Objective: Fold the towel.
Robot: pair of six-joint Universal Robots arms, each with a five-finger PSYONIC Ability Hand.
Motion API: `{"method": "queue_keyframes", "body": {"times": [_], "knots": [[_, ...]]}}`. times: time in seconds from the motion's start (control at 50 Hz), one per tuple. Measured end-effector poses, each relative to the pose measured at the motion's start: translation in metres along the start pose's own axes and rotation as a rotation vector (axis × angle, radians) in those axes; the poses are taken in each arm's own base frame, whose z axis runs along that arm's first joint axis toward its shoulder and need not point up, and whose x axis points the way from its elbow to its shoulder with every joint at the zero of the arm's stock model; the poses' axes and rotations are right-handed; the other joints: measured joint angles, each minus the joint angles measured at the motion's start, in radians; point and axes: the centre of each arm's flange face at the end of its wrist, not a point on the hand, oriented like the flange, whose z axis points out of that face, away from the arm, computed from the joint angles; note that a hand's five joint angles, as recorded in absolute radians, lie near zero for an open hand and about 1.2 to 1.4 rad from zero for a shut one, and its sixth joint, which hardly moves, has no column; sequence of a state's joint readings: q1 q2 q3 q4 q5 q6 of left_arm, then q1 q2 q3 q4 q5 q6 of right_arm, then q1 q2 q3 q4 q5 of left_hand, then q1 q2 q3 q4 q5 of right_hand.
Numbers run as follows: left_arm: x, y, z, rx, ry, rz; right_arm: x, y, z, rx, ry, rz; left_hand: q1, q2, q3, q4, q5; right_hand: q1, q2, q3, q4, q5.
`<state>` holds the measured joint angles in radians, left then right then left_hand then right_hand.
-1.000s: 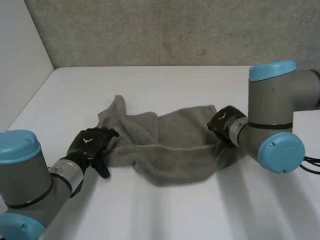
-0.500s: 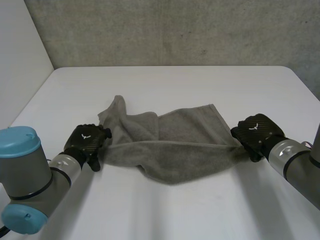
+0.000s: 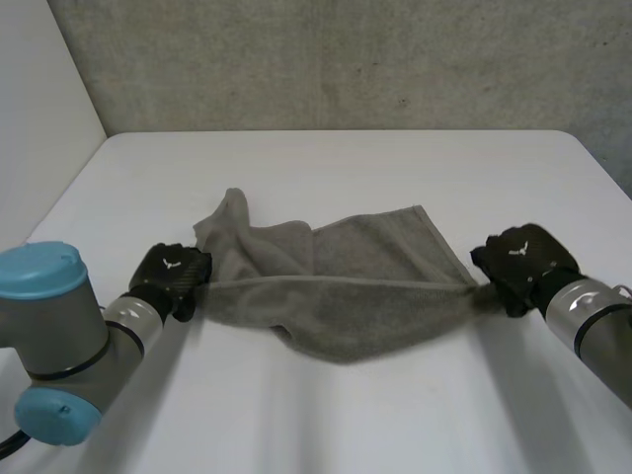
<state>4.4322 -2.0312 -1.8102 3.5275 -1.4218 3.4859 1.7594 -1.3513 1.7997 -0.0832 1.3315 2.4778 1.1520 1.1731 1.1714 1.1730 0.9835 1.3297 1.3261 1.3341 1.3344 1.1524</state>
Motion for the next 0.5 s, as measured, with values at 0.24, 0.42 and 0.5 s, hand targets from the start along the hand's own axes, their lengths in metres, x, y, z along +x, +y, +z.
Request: {"method": "queue_keyframes", "body": {"times": [0.24,0.42,0.5], "knots": [[-0.045,-0.119,-0.059,0.377,-0.164,0.035,0.075,-0.09,-0.047,0.337,0.206,0.09,0.031,0.042,0.043,0.042,0.036,0.002,0.005,0.0,0.003,0.0],[-0.053,-0.158,-0.104,0.483,-0.198,0.036,0.112,-0.106,-0.079,0.182,0.139,0.077,0.041,0.043,0.045,0.045,0.046,0.008,0.015,0.005,0.008,0.012],[-0.049,-0.139,-0.093,0.37,-0.161,0.016,0.111,-0.093,-0.07,0.066,0.032,0.04,0.045,0.044,0.045,0.045,0.05,0.008,0.015,0.006,0.008,0.012]]}}
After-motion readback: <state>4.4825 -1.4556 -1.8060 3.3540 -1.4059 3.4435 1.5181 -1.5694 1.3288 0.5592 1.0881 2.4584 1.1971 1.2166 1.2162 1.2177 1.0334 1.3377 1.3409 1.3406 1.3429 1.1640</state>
